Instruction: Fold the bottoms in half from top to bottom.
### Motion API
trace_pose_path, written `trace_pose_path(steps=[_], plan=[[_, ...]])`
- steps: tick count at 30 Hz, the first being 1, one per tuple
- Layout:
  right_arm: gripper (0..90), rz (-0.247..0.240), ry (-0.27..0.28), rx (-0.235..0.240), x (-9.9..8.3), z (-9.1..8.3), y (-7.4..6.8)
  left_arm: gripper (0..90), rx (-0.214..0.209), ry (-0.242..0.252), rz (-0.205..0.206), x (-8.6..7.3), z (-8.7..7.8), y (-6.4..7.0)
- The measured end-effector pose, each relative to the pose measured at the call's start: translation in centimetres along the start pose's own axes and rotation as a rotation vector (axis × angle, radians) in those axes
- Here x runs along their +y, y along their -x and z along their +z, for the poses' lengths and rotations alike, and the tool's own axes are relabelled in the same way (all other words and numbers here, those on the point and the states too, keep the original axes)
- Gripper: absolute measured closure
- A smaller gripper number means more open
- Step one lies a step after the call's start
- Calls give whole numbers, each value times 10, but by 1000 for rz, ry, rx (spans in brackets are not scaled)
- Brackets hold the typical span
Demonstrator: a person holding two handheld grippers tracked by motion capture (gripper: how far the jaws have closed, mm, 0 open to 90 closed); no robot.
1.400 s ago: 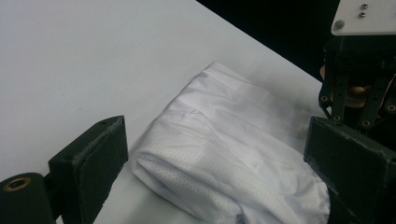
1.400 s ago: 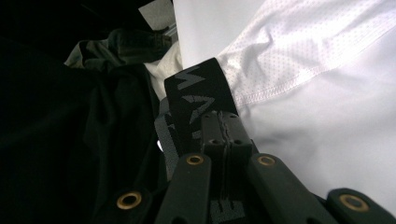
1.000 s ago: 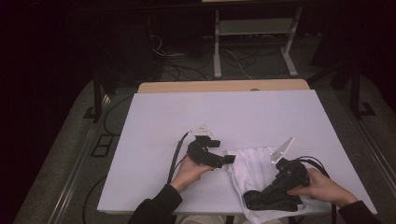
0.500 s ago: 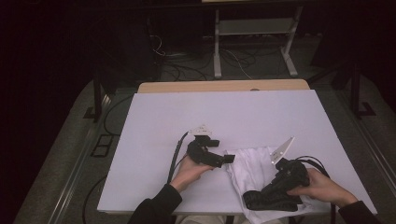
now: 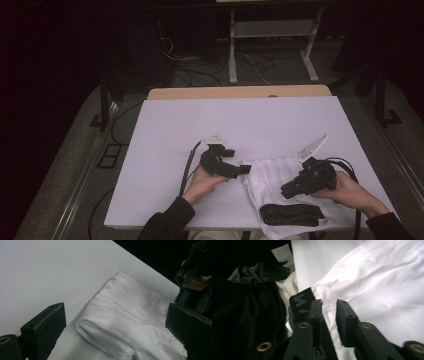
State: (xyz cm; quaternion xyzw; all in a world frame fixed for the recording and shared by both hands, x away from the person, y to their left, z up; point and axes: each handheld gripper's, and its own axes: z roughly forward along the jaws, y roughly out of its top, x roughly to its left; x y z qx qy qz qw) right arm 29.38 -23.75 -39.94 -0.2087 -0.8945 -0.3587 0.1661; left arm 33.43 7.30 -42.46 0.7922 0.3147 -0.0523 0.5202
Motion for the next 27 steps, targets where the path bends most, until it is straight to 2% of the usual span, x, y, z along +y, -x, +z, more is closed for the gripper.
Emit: trace_pose_path(steps=[5,14,20,27], plan=[[592,11,41,-33,1,-6,3,27,1,3,-3,0,0,-1],[355,35,76,-92,2,-14,11,27,4,4,-12,0,2,-4],[196,85,117,-146,0,-21,22,27,7,4,-17,0,3,-5],[78,134,176,-199,-3,-31,36,27,9,6,-25,-1,4,-8]])
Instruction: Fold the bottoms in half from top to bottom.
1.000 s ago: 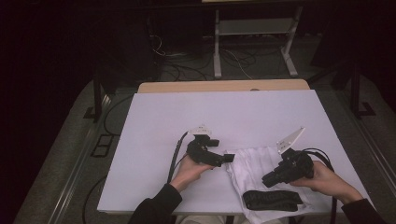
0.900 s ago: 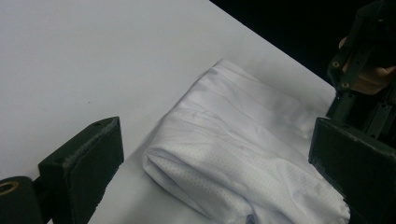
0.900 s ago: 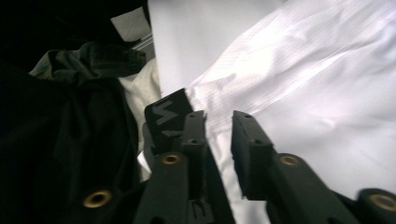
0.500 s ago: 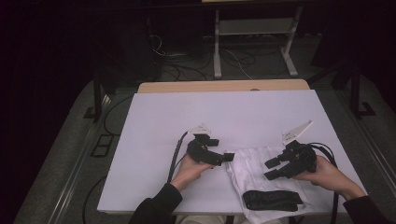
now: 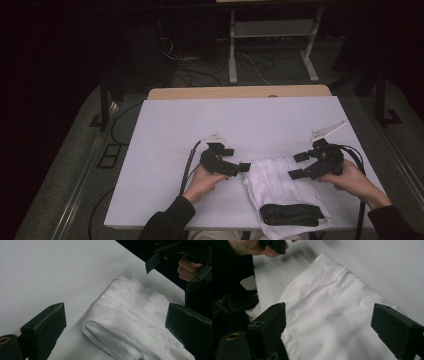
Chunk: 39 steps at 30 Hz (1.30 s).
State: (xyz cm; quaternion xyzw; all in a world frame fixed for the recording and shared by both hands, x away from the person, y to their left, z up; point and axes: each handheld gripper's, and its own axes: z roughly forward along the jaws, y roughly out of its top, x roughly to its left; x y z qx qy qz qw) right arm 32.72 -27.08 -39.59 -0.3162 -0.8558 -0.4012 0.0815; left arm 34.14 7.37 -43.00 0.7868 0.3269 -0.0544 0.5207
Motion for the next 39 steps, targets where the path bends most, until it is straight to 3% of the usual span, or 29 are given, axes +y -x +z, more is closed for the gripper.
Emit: trace_pose_path(steps=[6,16,24,34,39], plan=[[42,47,47,-68,-1,-7,16,23,2,-3,-15,0,2,-4],[55,118,84,-110,-8,-15,42,18,7,-7,-36,0,4,-10],[80,172,69,-126,-15,-14,60,18,-8,-30,-74,-1,10,-13],[134,222,40,-135,-21,-7,77,21,-29,-103,-106,-4,23,-13],[153,226,12,-141,-22,-1,82,86,-34,-126,-118,-5,26,-15]])
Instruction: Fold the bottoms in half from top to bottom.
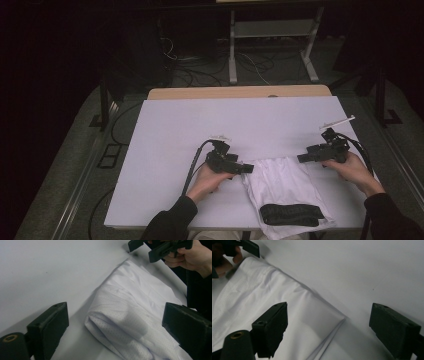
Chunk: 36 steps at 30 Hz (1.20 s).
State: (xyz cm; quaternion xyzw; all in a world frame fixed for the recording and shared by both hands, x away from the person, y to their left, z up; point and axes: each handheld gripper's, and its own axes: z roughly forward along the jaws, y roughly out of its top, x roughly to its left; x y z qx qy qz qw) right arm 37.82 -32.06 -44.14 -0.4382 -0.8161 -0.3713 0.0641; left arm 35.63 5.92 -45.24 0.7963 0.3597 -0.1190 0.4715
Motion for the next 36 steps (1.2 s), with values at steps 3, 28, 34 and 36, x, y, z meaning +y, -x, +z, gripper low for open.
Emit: trace_pose_path(steps=[3,28,34,36], plan=[[182,0,-18,5,0,4,1,124,-2,-8,-3,0,1,0],[850,-91,-58,21,3,10,-13,859,98,-26,74,1,5,10],[856,-101,-25,8,5,5,-15,867,168,2,165,4,0,21],[856,-102,-16,1,6,4,-15,868,179,3,175,5,-3,22]])
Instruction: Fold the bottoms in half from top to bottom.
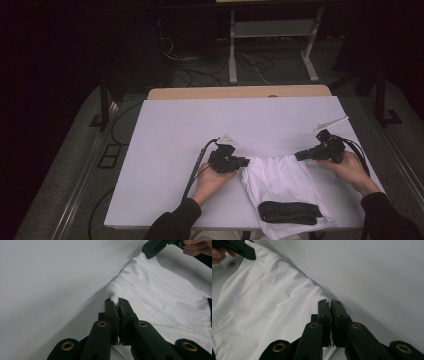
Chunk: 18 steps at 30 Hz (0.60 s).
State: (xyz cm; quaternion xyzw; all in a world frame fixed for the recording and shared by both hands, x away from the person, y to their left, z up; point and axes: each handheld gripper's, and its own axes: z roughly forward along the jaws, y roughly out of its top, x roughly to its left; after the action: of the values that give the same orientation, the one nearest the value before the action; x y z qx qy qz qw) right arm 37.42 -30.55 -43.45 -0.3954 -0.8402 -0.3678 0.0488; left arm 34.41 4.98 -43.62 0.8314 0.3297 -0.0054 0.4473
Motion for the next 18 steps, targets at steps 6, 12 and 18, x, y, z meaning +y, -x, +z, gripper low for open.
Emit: trace_pose_path(steps=[6,12,18], plan=[[856,10,29,-10,5,-1,-1,869,18,14,1,3,-8,-4],[856,14,45,-6,14,1,-4,868,27,23,-3,4,-21,-9],[855,5,59,-2,30,8,-8,868,48,29,-15,5,-34,-16]])
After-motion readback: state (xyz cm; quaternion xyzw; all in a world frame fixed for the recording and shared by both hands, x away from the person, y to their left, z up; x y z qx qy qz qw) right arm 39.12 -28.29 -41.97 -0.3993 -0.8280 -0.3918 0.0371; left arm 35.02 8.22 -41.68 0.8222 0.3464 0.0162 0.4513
